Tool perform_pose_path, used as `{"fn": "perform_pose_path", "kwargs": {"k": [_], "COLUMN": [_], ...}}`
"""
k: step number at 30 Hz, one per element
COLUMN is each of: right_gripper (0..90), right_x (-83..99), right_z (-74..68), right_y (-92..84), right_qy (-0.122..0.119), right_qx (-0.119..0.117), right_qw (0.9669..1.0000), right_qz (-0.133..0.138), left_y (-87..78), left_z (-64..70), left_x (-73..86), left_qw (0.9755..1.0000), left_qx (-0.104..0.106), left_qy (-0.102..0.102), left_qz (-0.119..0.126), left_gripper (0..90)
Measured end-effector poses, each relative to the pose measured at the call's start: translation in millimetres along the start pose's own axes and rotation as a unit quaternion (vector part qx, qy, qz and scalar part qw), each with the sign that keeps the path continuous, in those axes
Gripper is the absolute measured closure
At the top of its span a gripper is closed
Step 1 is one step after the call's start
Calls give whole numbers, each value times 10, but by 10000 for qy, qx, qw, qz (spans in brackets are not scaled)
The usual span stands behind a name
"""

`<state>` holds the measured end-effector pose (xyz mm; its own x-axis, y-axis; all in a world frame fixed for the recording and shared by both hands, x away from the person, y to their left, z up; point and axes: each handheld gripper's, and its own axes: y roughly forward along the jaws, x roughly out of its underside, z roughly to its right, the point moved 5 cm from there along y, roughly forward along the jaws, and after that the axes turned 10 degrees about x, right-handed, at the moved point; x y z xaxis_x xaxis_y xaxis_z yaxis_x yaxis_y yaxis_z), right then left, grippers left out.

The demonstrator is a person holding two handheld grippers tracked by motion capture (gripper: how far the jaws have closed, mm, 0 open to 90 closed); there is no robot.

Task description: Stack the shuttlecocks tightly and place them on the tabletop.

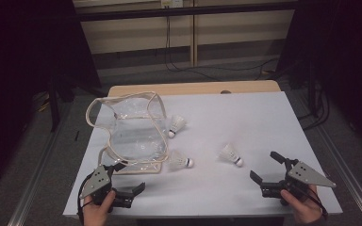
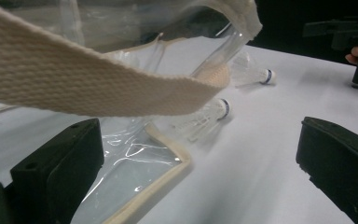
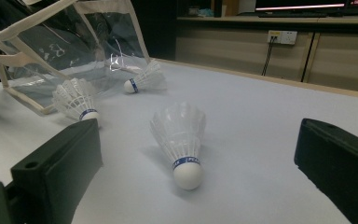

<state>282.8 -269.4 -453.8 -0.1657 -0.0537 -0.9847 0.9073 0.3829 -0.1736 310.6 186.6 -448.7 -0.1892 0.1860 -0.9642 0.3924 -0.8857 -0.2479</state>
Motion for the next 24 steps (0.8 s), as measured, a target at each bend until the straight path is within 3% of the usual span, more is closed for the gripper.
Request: {"fn": "perform_pose_path", "kwargs": {"k": [7,18,24], "right_gripper": [4,6,6], "right_x": [0,3,1], "right_z": [-4,-4,-9], "right_y": [3,14,8], "right_qy": [-5,8,4], "right_qx": [0,-22,-43], "right_qw": [10000,10000,10000], "right_qz": [-14,-31,-22], "left_y": [65,137,174], "left_z": [61,107,132], "left_x": [-6,-23,-18], "left_qw": [9997,9996,9994], "left_qx": [162,265,323], "left_qy": [99,37,54], "left_qz": [-136,-29,-103], "left_gripper": [19,17,15]}}
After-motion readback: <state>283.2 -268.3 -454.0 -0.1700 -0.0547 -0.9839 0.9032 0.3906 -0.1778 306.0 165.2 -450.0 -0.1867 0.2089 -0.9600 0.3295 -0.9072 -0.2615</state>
